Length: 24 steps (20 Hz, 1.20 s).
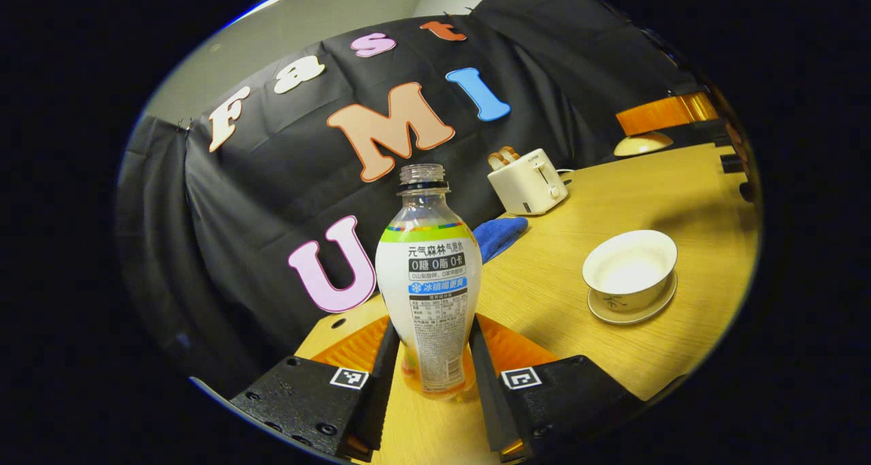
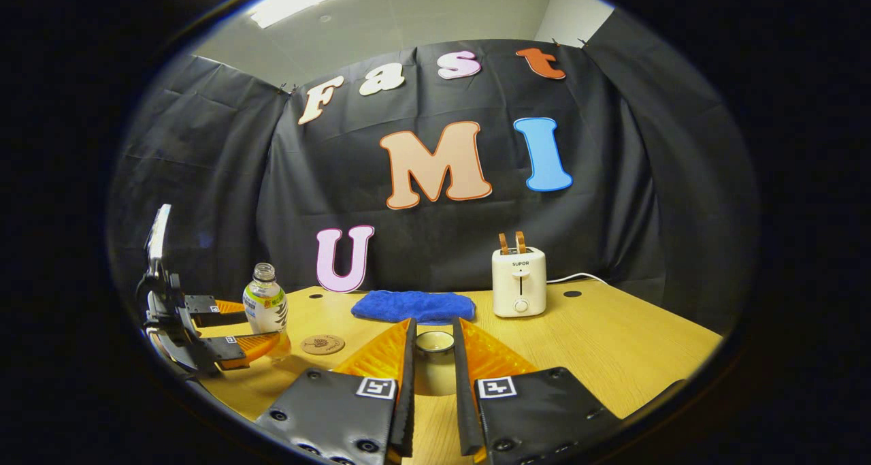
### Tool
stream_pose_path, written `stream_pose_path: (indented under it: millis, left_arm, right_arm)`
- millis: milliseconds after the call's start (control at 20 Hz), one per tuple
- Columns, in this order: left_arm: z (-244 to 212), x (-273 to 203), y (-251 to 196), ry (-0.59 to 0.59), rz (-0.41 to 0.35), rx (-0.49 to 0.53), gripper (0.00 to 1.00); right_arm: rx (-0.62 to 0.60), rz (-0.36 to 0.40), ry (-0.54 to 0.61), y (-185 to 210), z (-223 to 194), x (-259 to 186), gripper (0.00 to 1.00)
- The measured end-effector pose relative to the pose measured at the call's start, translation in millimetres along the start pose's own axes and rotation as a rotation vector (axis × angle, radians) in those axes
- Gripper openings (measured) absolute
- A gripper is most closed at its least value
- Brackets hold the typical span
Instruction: Open the teacup lid with one hand, grasp the water bottle and pour water into the teacup with the other hand; after pouring, place the water bottle on the coaster and then close the teacup lid.
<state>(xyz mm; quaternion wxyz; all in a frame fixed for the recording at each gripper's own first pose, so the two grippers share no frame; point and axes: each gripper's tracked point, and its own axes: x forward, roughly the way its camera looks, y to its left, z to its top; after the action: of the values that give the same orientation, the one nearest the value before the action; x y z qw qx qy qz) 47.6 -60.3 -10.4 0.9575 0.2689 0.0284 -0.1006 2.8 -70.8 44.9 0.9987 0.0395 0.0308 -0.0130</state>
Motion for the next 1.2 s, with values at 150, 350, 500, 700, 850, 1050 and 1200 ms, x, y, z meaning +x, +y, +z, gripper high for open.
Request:
stream_pose_path:
  millis: [150, 350, 500, 700, 850, 1050, 1200]
  left_arm:
    - [4, 0, -3, -0.006, 0.002, 0.095, 0.55]
    - [9, -2, -9, -0.025, 0.009, 0.274, 0.55]
    - [10, -1, -16, -0.032, 0.008, 0.364, 0.55]
    - [6, 1, -24, -0.017, -0.005, 0.438, 0.55]
    - [12, 0, -17, -0.028, 0.023, 0.533, 0.55]
    - [5, 5, -21, -0.009, 0.003, 0.638, 0.55]
    - [7, 2, -22, -0.017, -0.004, 0.692, 0.55]
  right_arm:
    - [0.004, -0.011, -0.012, -5, 4, -1, 0.28]
    - [0.005, -0.018, -0.011, -8, 5, -3, 0.29]
    - [0.012, -0.021, -0.016, -9, 8, -3, 0.3]
    - [0.005, -0.019, -0.021, -8, 10, -5, 0.29]
    - [0.018, -0.019, -0.026, -9, 12, -6, 0.31]
    - [0.022, -0.025, -0.028, -12, 14, -7, 0.29]
    - [0.031, -0.02, -0.032, -11, 16, -8, 0.31]
